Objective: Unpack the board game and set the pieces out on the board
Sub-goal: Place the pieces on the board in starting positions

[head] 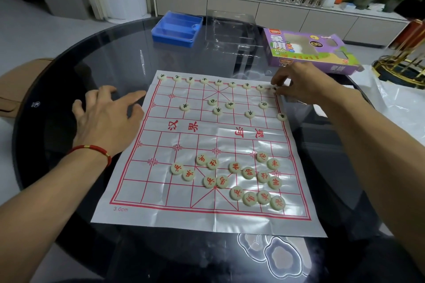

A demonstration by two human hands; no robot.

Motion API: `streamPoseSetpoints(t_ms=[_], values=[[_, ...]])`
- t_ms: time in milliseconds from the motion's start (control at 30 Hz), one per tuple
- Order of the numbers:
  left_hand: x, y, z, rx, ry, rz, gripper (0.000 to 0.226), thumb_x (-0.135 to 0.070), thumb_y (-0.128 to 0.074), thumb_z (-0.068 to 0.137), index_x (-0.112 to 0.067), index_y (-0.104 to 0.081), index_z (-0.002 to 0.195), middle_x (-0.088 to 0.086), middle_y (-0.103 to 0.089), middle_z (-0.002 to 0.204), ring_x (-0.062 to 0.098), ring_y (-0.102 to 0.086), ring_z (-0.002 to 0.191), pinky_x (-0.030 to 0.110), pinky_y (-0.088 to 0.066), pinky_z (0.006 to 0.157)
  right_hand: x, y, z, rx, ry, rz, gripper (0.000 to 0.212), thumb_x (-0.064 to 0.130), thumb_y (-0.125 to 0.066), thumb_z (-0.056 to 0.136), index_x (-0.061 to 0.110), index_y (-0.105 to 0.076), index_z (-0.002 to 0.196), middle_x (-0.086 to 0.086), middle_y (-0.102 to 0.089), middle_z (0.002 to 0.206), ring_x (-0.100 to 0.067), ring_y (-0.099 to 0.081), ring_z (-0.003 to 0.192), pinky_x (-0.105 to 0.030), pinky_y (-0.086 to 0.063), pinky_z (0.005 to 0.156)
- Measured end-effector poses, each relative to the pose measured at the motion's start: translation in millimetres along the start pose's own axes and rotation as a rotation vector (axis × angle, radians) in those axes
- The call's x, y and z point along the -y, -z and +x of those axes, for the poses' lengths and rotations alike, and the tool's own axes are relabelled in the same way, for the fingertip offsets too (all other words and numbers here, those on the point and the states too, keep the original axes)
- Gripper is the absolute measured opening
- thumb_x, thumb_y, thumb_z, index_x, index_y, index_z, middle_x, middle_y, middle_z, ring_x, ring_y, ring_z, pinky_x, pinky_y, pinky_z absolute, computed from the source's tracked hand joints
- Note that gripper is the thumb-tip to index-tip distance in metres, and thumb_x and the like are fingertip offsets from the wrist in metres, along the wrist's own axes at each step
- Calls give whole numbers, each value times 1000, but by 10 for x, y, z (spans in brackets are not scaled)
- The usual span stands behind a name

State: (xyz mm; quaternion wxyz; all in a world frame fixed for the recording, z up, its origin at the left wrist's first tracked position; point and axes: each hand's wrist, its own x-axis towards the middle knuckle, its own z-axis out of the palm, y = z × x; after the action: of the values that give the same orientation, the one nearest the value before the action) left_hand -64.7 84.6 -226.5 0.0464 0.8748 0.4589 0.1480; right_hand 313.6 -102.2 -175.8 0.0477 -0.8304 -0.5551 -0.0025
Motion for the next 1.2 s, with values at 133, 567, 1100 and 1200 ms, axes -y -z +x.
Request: streamPoseSetpoints(t_ms=[133,567,1100,1200], values=[[13,-13,9,8,-5,-2,40,-38,-42,102,-35,-53,140,20,-39,145,43,-28,138,65,-17,115,-10,-65,6,-7,-4,2,28,13,-74,91,9,-72,119,-10,-73,115,-17,-60,87,-28,-49,74],[20,-21,3,0,-9,-13,39,-38,-42,103,-37,-52,140,19,-39,143,42,-29,137,65,-18,115,461,194,-25,-138,152,33,20,15,-73,92,8,-75,111,-9,-75,103,-23,-69,85,-26,-49,72],[3,9,-17,7,-1,-43,40,-37,-42,103,-37,-51,142,16,-38,145,39,-27,139,64,-16,116,1097,84,21,210,261,4,31,28,-74,90,19,-71,120,2,-72,108,-15,-65,92,-34,-58,86],[15,-13,-5,14,1,-37,40,-38,-42,103,-38,-50,142,15,-37,146,38,-26,140,64,-15,117,1094,105,19,168,272,-18,30,26,-76,89,17,-72,118,1,-73,109,-16,-69,95,-35,-59,86]])
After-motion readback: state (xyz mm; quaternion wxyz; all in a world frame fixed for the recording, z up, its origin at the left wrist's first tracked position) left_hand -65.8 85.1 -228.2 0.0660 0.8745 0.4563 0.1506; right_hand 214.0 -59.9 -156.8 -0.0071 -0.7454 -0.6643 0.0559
